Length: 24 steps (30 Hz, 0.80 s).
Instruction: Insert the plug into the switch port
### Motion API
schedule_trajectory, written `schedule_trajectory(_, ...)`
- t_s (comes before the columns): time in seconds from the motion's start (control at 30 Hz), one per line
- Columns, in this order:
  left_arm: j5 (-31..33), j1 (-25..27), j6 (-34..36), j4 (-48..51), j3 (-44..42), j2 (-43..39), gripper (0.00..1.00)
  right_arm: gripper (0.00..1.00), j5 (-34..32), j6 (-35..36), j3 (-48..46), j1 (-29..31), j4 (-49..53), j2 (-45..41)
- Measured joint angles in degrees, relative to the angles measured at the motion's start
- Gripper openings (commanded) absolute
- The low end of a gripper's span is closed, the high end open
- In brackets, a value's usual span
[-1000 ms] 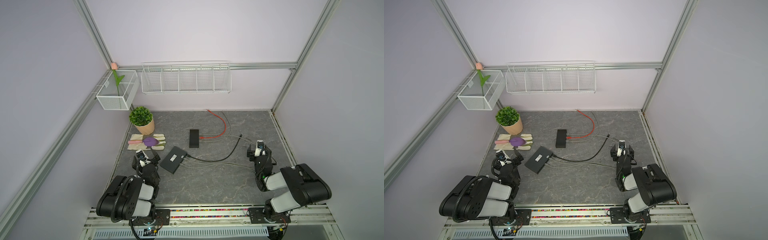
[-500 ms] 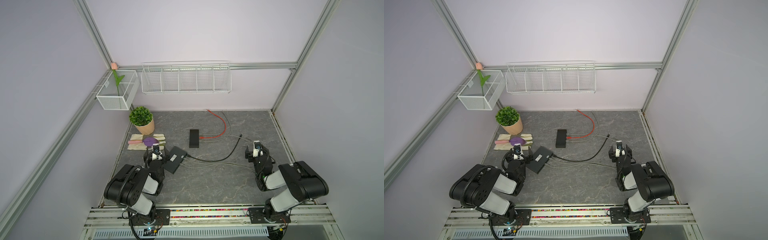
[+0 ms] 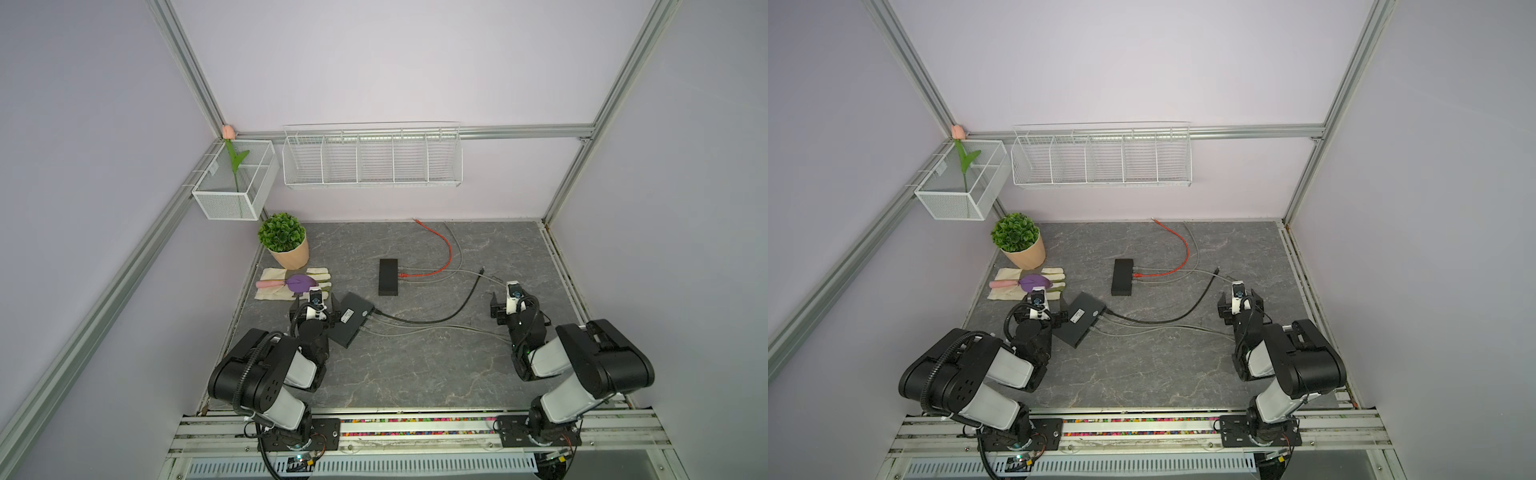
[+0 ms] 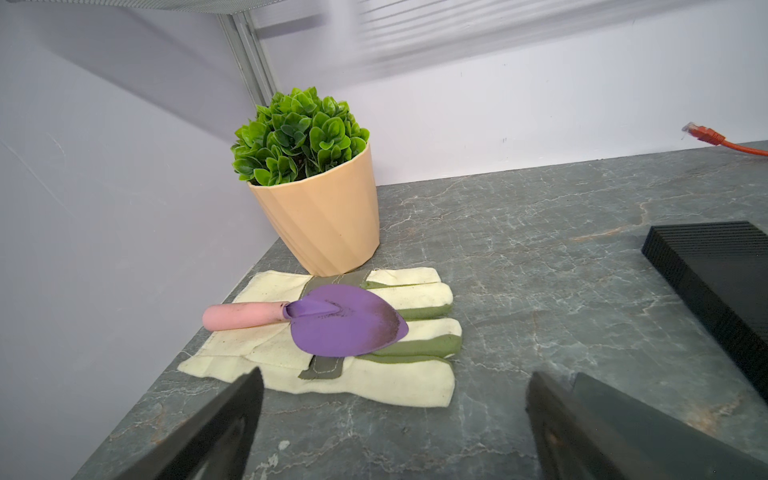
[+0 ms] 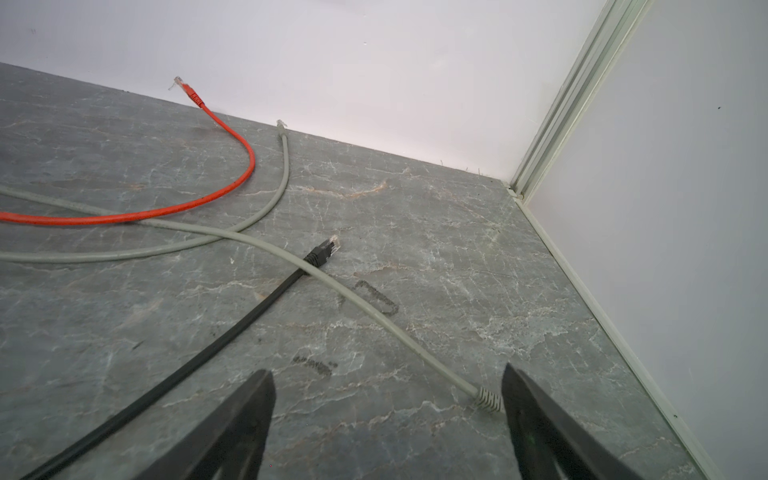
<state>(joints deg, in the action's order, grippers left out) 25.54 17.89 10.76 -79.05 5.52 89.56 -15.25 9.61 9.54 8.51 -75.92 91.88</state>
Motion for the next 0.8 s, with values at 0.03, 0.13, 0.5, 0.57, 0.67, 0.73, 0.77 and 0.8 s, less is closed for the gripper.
schedule_trajectory(0.03, -0.02, -0.15, 0.0, 0.04, 0.09, 0.15, 0.99, 0.89, 0.46, -0.26, 0.87, -0.57, 1.86, -0.52)
schedule_trajectory(0.13, -1.25, -1.97, -0.46, -0.09, 0.76, 1.51, 0.99, 0.89, 2.27, -1.57, 5.31, -2.91, 9.16, -2.38)
schedule_trajectory(0.5, -6.91, -9.53, -5.51, 13.57, 11.82, 0.9, 0.99, 0.89, 7.63, -6.01, 11.89, -7.72, 23.89, -2.75)
schedule_trajectory(0.57, -7.82, -11.17, -7.13, 17.73, 14.78, 0.35, 0.99, 0.89, 8.02, -6.38, 11.89, -7.76, 24.65, -2.75)
schedule_trajectory(0.67, -8.04, -12.92, -9.2, 21.68, 16.65, -0.09, 0.99, 0.89, 8.66, -6.62, 11.89, -7.85, 24.94, -2.75)
schedule_trajectory(0.73, -8.04, -13.29, -10.05, 23.56, 16.7, -0.09, 0.99, 0.89, 8.87, -6.64, 11.89, -7.91, 25.14, -2.75)
schedule_trajectory(0.77, -8.17, -13.33, -10.36, 24.61, 16.7, -0.09, 0.99, 0.89, 8.92, -6.64, 11.89, -7.93, 25.16, -2.75)
schedule_trajectory(0.8, -8.33, -13.33, -10.6, 25.31, 16.7, -0.09, 0.99, 0.89, 8.94, -6.64, 11.89, -7.96, 25.16, -2.75)
